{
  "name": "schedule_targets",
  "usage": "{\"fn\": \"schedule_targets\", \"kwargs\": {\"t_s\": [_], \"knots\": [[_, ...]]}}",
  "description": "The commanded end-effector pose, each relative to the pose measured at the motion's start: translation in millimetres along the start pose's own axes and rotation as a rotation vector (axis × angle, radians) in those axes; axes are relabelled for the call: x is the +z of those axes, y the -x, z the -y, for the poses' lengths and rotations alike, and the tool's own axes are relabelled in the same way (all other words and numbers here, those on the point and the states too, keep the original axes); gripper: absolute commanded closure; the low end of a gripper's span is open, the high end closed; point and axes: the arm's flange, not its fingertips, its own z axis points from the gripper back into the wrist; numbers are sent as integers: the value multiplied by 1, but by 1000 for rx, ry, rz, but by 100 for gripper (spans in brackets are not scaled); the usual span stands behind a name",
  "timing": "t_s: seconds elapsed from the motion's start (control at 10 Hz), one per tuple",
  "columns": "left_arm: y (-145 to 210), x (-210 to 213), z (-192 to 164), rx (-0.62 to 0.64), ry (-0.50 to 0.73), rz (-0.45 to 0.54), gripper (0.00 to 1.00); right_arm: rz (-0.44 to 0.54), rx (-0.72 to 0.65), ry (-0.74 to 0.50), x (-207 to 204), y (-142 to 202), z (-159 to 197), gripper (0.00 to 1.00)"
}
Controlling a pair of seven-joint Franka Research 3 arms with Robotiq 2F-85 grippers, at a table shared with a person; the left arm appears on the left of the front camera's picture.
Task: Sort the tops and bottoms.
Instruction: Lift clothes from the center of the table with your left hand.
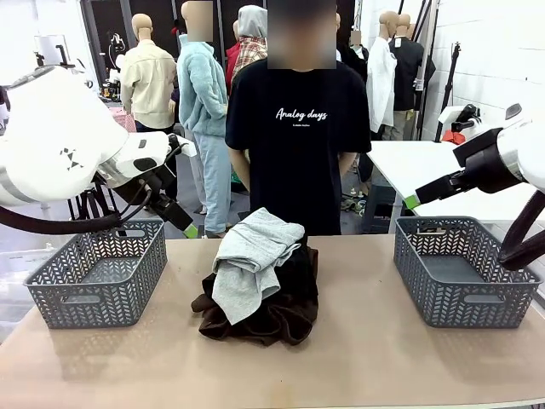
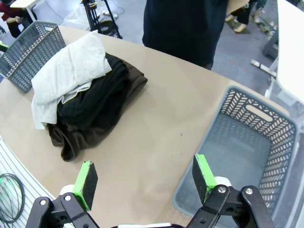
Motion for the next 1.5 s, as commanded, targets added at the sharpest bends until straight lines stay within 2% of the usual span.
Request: {"fn": "schedule_targets", "kwargs": {"t_s": [0.0,0.1,0.4,0.9,1.1,1.2,1.4], "knots": [[-1,-3,-1,1,2,-3,0,7,-12,-9,-1,0,0,0],[2,-4,5,0,-17,-49,0,7,-12,-9,-1,0,0,0],[-54,-37,3,-84,-16,-94,0,7,-12,-9,-1,0,0,0],[-106,-69,-9,-46,17,-120,0,7,-12,-9,-1,0,0,0],[-111,-63,-4,-27,3,-151,0,7,-12,-9,-1,0,0,0],[-104,-72,-7,-60,26,-100,0,7,-12,-9,-1,0,0,0],[-104,-72,-7,-60,26,-100,0,7,-12,-9,-1,0,0,0]]}}
